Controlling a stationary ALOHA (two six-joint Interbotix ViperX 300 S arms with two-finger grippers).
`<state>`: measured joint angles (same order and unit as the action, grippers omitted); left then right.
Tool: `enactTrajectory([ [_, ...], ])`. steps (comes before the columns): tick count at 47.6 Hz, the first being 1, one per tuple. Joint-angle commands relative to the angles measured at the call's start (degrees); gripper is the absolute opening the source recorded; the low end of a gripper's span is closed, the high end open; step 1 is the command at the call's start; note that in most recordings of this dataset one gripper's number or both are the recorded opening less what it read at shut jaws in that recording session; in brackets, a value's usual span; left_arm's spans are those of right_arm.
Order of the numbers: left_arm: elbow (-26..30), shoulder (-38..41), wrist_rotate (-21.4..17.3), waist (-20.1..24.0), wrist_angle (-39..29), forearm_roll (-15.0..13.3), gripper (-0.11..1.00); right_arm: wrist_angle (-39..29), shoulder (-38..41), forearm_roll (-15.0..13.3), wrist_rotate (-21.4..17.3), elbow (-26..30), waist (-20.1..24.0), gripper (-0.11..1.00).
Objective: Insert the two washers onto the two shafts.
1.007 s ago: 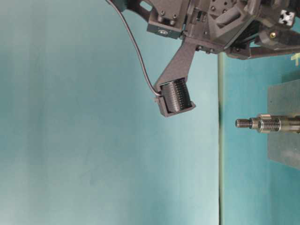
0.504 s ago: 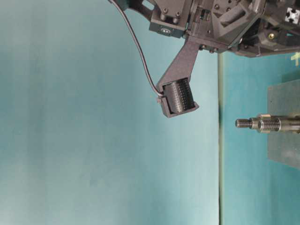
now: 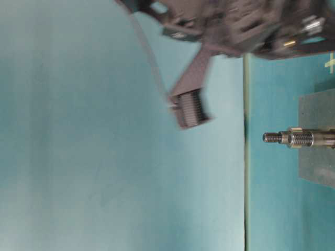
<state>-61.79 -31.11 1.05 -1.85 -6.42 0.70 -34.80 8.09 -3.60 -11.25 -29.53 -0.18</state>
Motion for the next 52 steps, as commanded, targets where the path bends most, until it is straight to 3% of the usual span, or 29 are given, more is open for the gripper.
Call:
enactTrajectory([
  [1,1.1,-0.2,0.1,0.0,0.4,0.2,0.00,-1.5,-3.1,0.0,-0.5,2.5,0.5,0.33],
  [24,1.1,0.0,0.1,-0.1,1.1,0.2,0.00,-3.1,-0.7,-0.1,1.7,13.5,1.2,0.33],
  [52,1.0,0.2,0.0,0.0,1.2,0.1,0.00,-4.8,2.2,0.0,3.1,17.7,2.5,0.33],
])
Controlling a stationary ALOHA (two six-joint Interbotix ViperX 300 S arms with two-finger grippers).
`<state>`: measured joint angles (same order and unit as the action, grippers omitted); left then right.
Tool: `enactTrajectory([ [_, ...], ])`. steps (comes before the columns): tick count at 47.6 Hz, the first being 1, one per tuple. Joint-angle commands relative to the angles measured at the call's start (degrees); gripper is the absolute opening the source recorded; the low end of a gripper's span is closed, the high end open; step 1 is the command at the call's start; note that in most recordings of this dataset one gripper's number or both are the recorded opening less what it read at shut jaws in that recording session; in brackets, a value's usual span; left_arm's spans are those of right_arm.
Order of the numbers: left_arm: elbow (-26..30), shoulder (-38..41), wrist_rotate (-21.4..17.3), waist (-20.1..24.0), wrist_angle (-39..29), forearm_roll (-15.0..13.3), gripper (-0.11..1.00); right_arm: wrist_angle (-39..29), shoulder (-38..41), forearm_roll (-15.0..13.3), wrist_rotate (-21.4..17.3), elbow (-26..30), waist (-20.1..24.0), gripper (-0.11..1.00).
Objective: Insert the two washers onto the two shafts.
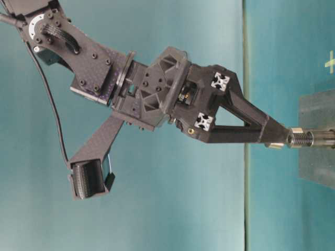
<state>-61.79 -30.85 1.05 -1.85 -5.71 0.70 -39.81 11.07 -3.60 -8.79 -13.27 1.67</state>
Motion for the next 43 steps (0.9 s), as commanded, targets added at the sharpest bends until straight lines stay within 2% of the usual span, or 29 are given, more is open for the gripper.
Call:
enactTrajectory([
  [1,0.9,-0.1,0.0,0.0,0.5,0.2,0.00,0.2,-0.7,-0.1,0.6,1.4,0.6,0.33],
  [43,1.0,-0.1,0.0,0.0,0.5,0.2,0.00,-1.3,2.9,0.0,0.4,3.3,0.2,0.33],
])
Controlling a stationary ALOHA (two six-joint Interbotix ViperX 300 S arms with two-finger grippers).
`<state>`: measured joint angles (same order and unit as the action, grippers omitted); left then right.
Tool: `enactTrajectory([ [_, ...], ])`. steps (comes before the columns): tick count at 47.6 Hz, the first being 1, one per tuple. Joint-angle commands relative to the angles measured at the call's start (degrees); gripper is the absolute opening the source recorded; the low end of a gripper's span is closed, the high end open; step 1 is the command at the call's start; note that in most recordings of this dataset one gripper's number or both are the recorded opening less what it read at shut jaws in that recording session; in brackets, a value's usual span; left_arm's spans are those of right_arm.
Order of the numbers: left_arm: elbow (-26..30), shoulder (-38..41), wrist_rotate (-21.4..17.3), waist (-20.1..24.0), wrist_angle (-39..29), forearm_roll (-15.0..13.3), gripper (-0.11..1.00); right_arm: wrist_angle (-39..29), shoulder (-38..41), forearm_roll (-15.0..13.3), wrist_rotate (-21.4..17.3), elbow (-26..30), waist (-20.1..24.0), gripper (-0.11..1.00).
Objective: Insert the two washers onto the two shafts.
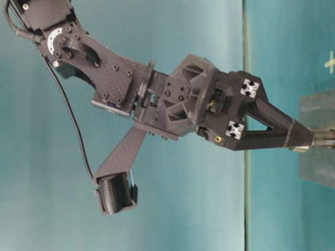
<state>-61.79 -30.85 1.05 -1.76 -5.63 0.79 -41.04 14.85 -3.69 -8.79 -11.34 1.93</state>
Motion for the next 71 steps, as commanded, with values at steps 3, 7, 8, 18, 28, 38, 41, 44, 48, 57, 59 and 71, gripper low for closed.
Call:
enactTrajectory([
  [3,1.0,-0.1,0.0,-0.1,0.4,0.1,0.00,-0.2,-0.6,0.1,0.4,1.4,-0.2,0.34],
  [7,1.0,-0.2,0.0,-0.1,0.4,0.1,0.00,-0.2,-0.4,0.1,0.4,1.5,-0.1,0.45],
  [8,1.0,-0.1,0.0,-0.1,0.4,0.1,0.00,-0.1,-0.3,0.1,0.5,1.5,-0.1,0.51],
  [18,0.9,-0.1,0.0,-0.1,0.4,0.1,0.00,1.0,0.1,0.8,0.5,1.5,1.0,0.84],
  [28,0.8,-0.1,0.0,-0.1,0.4,0.1,0.00,1.5,0.2,1.5,0.5,1.5,2.1,0.70],
  [38,0.8,-0.1,-0.1,-0.1,0.5,0.1,0.00,1.7,1.7,0.4,0.6,1.5,-0.6,0.69],
  [41,0.9,-0.1,-0.1,-0.1,0.4,0.1,0.00,1.7,1.9,0.3,0.7,1.6,-1.4,0.69],
  [44,1.0,-0.2,-0.1,-0.1,0.5,0.1,0.00,1.8,2.0,0.3,0.7,1.6,-1.7,0.69],
  [48,1.1,-0.1,-0.1,-0.1,0.4,0.1,0.00,1.7,1.9,0.4,0.6,1.6,-1.1,0.69],
  [57,1.1,-0.2,-0.1,-0.1,0.4,0.1,0.00,1.3,1.6,0.9,0.4,1.7,2.5,0.69],
  [59,1.1,-0.2,-0.1,-0.1,0.4,0.1,0.00,1.1,1.5,0.9,0.3,1.6,3.1,0.69],
  [71,1.1,-0.2,-0.2,-0.1,0.4,0.0,0.00,-1.6,-1.2,0.5,0.4,1.4,0.8,0.68],
])
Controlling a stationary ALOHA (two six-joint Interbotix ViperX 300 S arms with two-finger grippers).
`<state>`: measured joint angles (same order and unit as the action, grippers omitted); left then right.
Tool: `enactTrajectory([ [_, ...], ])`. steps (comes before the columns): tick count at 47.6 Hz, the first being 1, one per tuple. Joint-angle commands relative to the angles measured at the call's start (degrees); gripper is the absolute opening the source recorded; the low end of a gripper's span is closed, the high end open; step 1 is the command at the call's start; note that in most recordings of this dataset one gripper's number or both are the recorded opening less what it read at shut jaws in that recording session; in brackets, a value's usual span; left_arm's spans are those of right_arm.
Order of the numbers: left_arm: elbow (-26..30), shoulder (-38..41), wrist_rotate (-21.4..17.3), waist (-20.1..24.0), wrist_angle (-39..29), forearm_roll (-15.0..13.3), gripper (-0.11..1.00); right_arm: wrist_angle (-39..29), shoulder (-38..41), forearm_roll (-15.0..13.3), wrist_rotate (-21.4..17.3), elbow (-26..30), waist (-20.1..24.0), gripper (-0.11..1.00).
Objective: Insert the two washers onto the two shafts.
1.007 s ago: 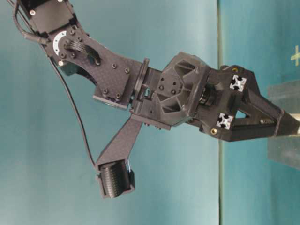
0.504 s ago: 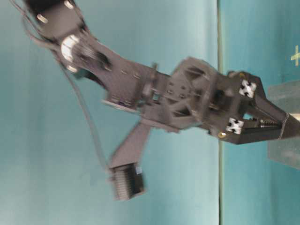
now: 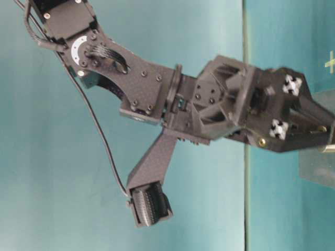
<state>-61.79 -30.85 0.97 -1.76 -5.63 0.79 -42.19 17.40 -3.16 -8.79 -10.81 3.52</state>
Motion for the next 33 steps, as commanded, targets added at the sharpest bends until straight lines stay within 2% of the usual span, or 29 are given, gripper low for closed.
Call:
enactTrajectory([
  [1,1.1,-0.3,-0.1,-0.1,0.4,0.1,0.00,-0.4,-4.1,0.0,0.4,0.9,-1.1,0.68],
  [12,1.1,-0.4,0.0,-0.1,0.4,0.1,0.00,1.7,-10.8,0.0,0.5,-1.8,-3.3,0.68],
  [23,0.9,-0.4,0.1,-0.1,0.4,0.1,0.00,4.0,-16.3,0.0,0.0,-8.7,-3.1,0.68],
  [27,0.8,-0.4,0.1,-0.1,0.4,0.1,0.00,6.9,-18.3,0.0,0.0,-11.8,-3.1,0.68],
  [33,0.8,0.0,0.2,-0.1,0.5,0.0,0.00,15.2,-21.0,-0.1,0.1,-16.9,-3.1,0.67],
])
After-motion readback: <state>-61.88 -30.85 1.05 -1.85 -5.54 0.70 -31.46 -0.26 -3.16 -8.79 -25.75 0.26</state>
